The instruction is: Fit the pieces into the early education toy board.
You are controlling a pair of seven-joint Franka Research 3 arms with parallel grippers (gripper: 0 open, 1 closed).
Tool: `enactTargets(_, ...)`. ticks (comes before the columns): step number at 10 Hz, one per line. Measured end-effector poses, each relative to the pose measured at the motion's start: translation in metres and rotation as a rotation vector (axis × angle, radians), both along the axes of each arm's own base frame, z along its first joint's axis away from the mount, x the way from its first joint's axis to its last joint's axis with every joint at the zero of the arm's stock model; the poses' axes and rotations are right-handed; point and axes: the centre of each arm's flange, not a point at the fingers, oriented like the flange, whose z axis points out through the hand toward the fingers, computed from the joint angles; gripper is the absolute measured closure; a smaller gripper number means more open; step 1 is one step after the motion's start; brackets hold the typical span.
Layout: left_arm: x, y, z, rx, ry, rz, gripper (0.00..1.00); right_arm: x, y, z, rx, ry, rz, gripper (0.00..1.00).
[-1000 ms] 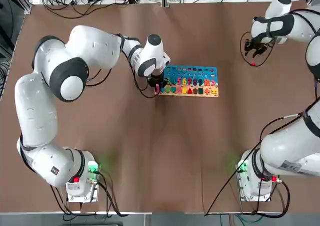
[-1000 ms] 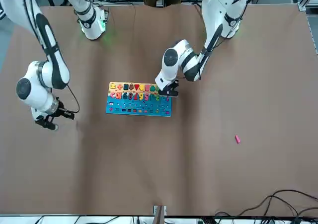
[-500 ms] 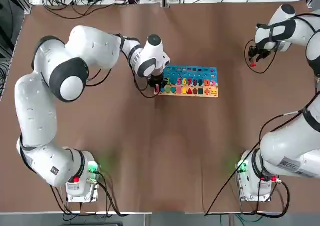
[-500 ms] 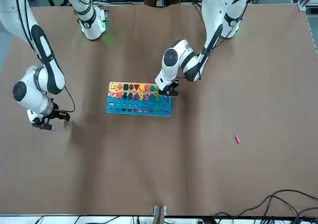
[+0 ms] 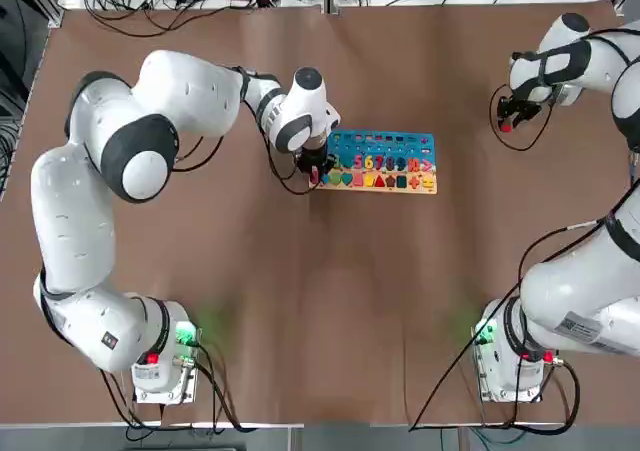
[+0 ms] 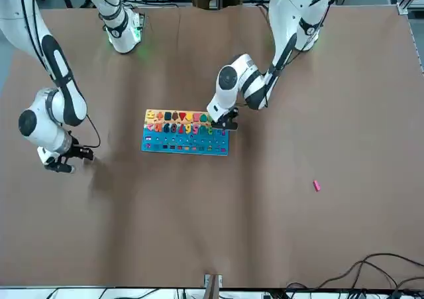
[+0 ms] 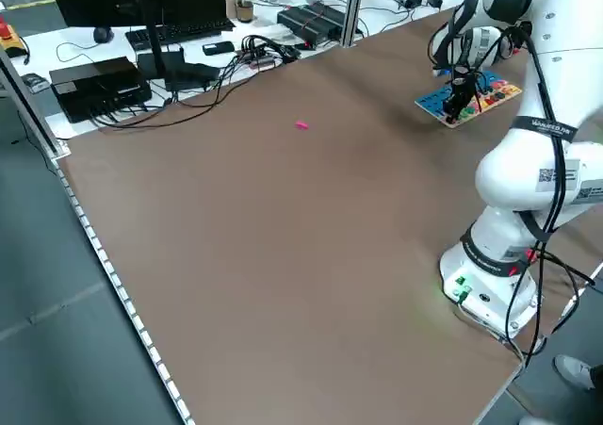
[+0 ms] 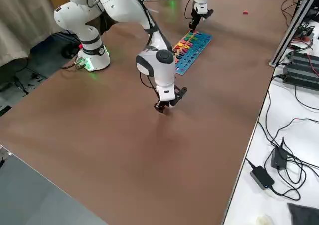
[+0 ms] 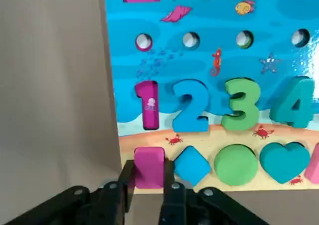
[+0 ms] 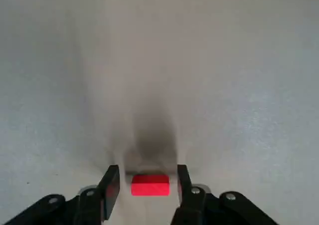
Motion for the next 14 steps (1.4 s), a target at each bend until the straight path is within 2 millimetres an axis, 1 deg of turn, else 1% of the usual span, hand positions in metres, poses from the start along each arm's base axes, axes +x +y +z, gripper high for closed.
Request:
enactTargets(2,0.0052,0.0006,0.0013,-0.002,-0.006,0.007,0.74,-0.0007,0.0009,-0.0025,0.002,0.006,0.003,0.48)
enactTargets(8,0.0058,0.0006,0.0012,-0.003,-0.006,0.007,0.74,-0.0056,0.0024,-0.0073,0.007,0.028,0.005,0.52)
enactTargets(11,0.0068,0.0007,0.0017,-0.003,-0.008,0.009,0.66,-0.0063,0.0025,-0.0077,0.008,0.036,0.005,0.52)
enactTargets(14,0.0086,0.0005,0.0033,-0.005,-0.01,0.011,0.64,-0.006,0.0022,-0.0073,0.008,0.035,0.004,0.52)
